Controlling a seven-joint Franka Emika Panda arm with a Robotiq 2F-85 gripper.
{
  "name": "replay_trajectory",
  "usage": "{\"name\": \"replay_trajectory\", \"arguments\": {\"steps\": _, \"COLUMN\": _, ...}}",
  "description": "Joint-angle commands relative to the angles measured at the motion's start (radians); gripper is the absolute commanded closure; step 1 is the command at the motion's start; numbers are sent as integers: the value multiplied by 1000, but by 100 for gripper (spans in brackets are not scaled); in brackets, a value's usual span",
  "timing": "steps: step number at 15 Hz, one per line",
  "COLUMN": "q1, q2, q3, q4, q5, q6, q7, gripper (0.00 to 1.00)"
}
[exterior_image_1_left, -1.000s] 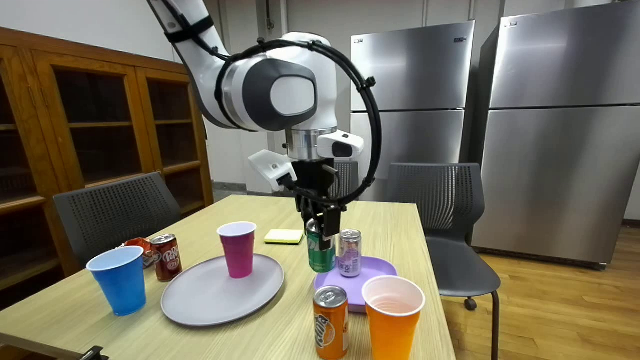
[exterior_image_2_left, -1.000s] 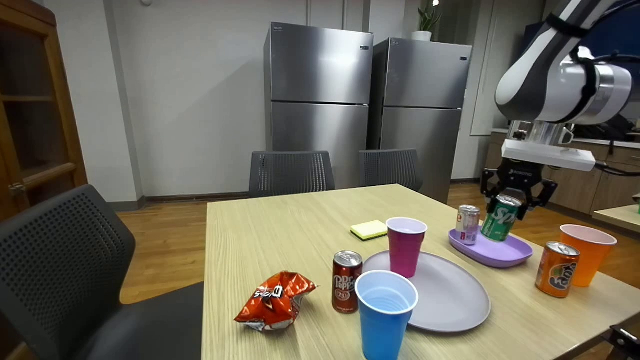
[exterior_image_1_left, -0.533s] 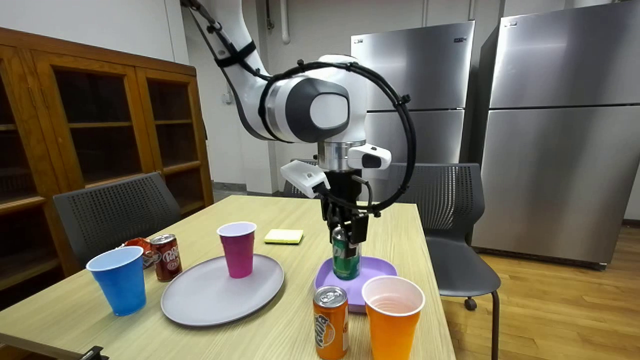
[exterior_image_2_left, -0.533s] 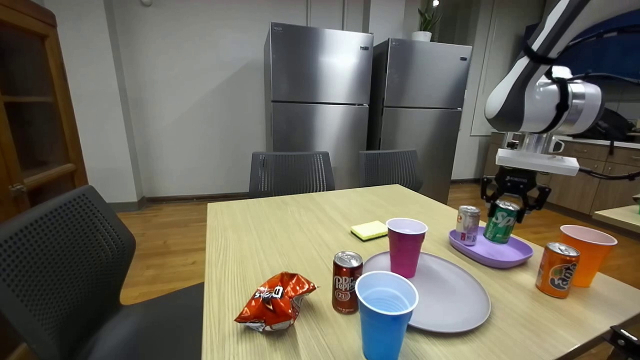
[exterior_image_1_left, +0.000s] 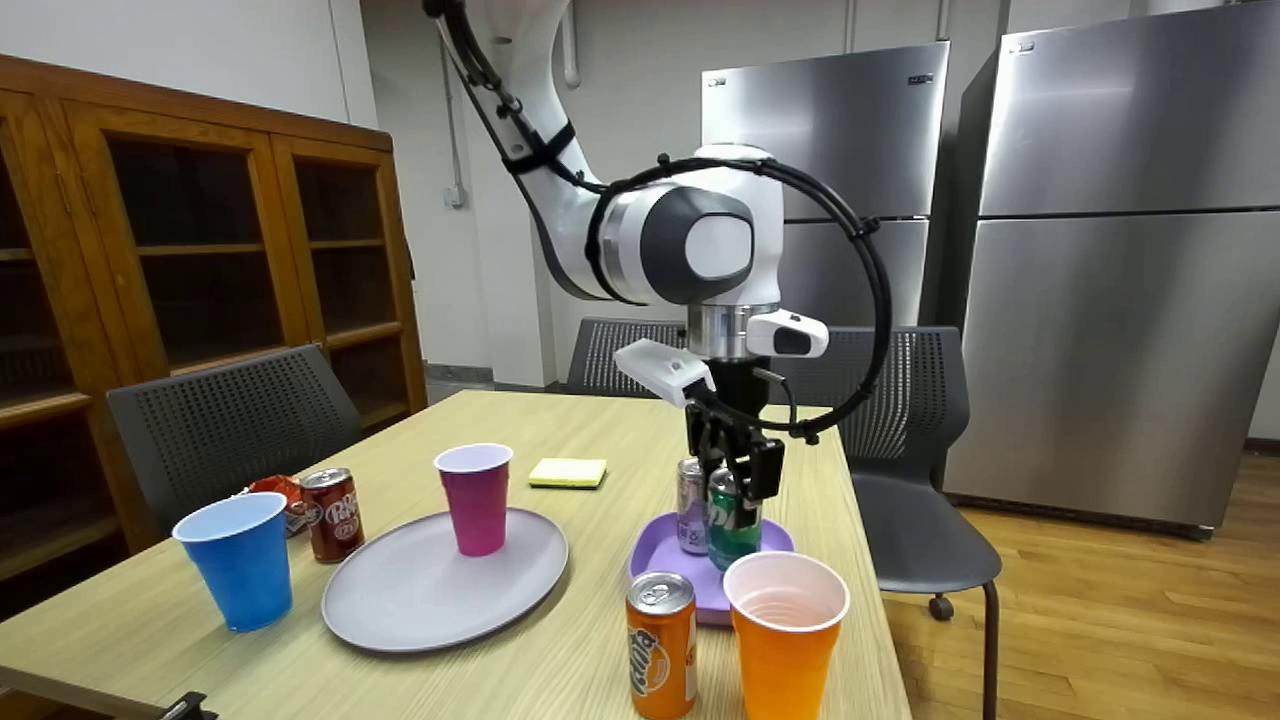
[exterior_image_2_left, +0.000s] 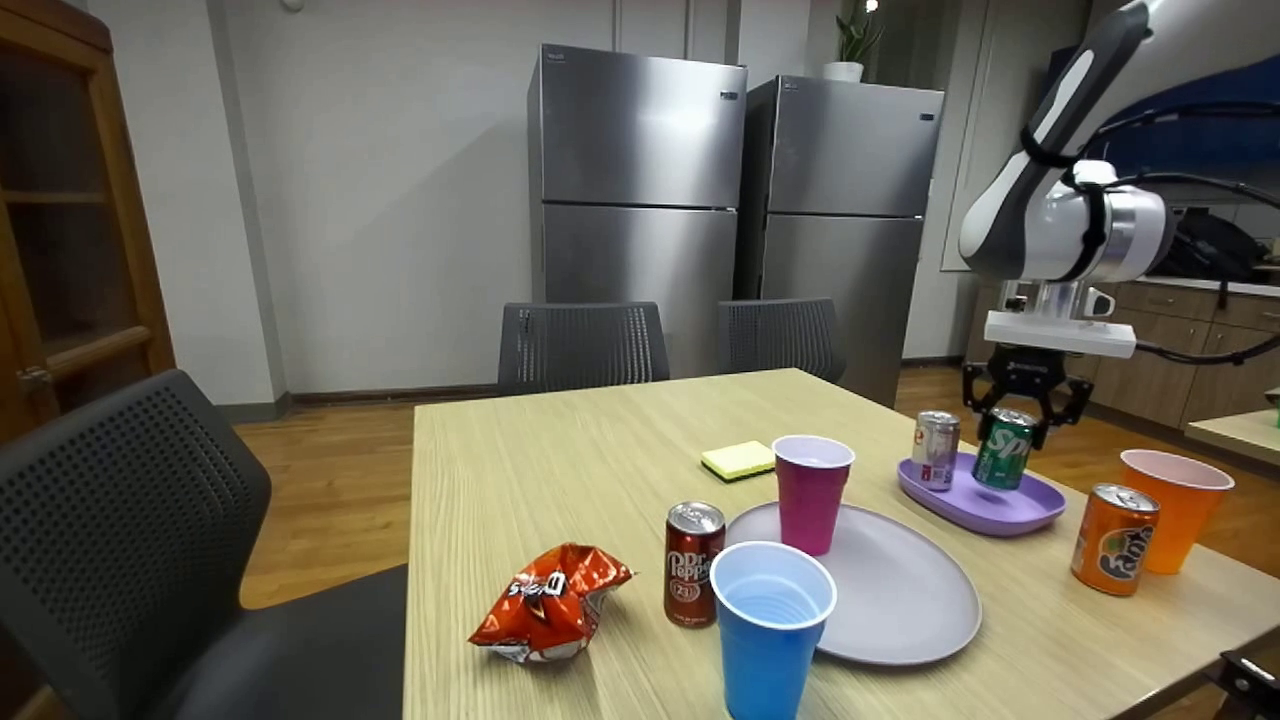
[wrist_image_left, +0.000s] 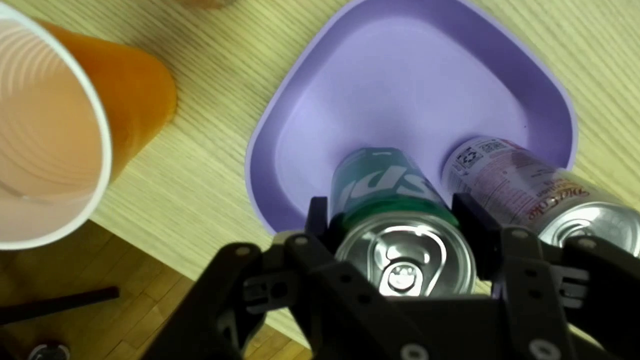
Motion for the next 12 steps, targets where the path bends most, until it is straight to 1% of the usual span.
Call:
{"name": "replay_trajectory", "arguments": {"steps": 1, "q1": -28, "q2": 44, "q3": 8, "q4": 88, "q5": 11, "q6": -66, "q7": -6, "gripper": 61}}
{"name": "replay_trajectory", "arguments": {"steps": 12, "q1": -57, "q2": 122, "q3": 21, "q4": 196, "q5": 31, "q6": -107, "q7": -1, "gripper": 61}}
